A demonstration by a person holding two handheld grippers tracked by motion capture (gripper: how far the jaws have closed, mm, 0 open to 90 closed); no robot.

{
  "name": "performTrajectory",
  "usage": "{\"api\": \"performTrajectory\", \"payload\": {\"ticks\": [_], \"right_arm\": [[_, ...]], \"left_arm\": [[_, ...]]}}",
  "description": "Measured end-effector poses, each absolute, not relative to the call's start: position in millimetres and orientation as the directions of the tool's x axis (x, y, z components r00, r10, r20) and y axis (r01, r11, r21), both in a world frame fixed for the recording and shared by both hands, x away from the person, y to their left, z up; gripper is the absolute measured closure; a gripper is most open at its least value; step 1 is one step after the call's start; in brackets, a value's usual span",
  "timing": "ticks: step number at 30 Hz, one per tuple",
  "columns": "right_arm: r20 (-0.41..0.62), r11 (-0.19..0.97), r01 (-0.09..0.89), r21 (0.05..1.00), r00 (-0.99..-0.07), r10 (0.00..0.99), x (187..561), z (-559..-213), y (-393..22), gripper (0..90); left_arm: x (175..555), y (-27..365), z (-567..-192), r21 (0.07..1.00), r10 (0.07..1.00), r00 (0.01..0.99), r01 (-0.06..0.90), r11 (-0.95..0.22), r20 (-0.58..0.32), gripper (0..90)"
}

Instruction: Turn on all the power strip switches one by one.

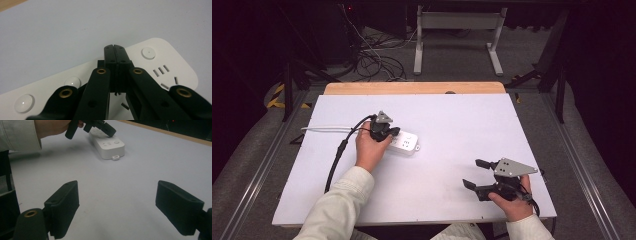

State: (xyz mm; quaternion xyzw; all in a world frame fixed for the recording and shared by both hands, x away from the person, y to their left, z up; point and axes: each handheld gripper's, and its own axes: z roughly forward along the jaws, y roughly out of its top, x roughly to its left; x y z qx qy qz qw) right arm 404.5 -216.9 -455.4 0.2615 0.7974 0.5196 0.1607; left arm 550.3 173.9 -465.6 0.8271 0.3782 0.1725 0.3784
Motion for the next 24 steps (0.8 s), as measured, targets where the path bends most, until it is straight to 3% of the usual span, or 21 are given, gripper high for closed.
{"api": "performTrajectory", "payload": {"ticks": [17,20,24], "right_arm": [[0.015,0.326,0.250,0.912,-0.814,0.581,405.2,-456.0,-217.1,19.6],[0.016,0.326,0.251,0.912,-0.814,0.581,405.2,-456.1,-217.3,19.6],[0.016,0.326,0.251,0.911,-0.814,0.581,405.0,-456.3,-217.3,19.6]], "left_arm": [[550.7,172.9,-467.3,0.750,0.757,0.653,0.498,-0.435,0.005,90.0],[551.8,174.6,-468.4,0.756,0.762,0.647,0.512,-0.408,-0.027,90.0],[551.9,170.3,-463.1,0.760,0.755,0.656,0.479,-0.439,0.023,90.0]]}}
